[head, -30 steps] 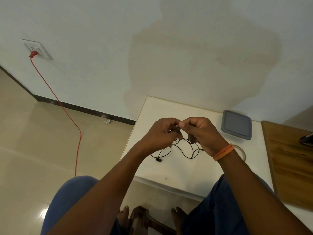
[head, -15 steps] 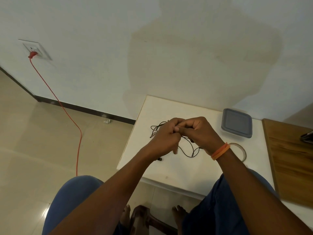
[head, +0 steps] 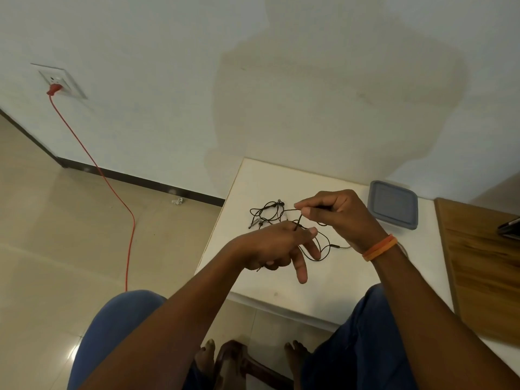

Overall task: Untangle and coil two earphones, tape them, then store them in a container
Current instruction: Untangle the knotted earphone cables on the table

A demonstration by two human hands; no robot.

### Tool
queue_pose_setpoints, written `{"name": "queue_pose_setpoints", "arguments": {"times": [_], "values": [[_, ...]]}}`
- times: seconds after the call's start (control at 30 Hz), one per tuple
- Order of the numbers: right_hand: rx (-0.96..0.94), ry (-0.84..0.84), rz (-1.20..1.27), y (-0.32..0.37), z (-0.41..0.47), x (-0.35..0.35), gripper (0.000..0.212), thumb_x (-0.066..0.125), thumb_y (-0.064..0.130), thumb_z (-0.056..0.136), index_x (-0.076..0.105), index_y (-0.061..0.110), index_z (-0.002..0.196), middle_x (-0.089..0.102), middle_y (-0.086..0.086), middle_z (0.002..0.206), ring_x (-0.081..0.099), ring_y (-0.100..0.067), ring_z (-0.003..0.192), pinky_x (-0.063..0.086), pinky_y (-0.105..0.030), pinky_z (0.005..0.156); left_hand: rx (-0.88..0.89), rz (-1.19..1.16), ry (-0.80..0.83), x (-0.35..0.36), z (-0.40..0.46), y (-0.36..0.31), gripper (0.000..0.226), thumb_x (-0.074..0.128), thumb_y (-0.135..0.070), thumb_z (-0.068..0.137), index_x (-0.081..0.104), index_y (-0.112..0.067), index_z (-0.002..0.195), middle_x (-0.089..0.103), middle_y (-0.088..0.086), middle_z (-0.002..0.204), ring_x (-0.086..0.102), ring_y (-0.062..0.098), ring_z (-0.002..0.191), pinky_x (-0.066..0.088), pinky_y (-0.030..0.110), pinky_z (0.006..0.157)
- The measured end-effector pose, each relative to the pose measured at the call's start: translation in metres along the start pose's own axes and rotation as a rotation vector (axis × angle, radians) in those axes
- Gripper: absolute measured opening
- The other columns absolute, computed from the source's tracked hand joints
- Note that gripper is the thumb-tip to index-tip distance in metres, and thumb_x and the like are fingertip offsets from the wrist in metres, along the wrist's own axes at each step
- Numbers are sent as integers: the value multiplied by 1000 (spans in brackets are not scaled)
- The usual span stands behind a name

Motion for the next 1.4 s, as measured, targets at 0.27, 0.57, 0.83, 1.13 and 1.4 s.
{"name": "queue_pose_setpoints", "arguments": {"times": [0.27,0.57,0.83,1.13,1.4], "values": [[5,-135,-4,1,2,-5,14,75,24,80,78,14,89,76,0,85,70,-9,78,50,-14,66,198,-110,-90,-22,-11,-21,59,34,-64,98,71,-18,102,69,11,68,22,8,33,21,16,36],[74,-147,-201,-8,1,-20,4,74,13,84,76,17,83,74,1,79,67,-5,73,53,-13,70,219,485,-818,-93,-43,-23,29,49,-15,92,70,-26,76,61,-17,53,57,-1,55,40,21,56],[118,-220,-259,-11,-5,-33,7,72,15,86,75,21,81,72,14,74,64,-2,69,51,-12,65,-72,608,-837,-112,-42,12,22,54,-4,93,71,-13,84,70,1,79,67,18,76,57,36,77],[98,-162,-326,-6,-8,-19,5,72,15,85,75,18,82,73,8,78,65,-10,69,54,-25,73,-235,799,-371,-76,-4,44,17,52,-3,95,68,-9,100,74,6,95,64,15,81,46,25,65],[78,-36,-460,-13,-6,8,5,75,20,83,75,23,79,69,18,74,64,1,75,50,-21,74,-312,918,-290,-69,12,62,21,53,-2,94,69,-4,107,71,11,112,63,24,101,51,33,85]]}}
Point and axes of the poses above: each hand's wrist, its own z-axis towards the middle knuckle, its own x-axis out of the palm, y = z × x, the point moved 5 cm from there along z, towards the middle knuckle
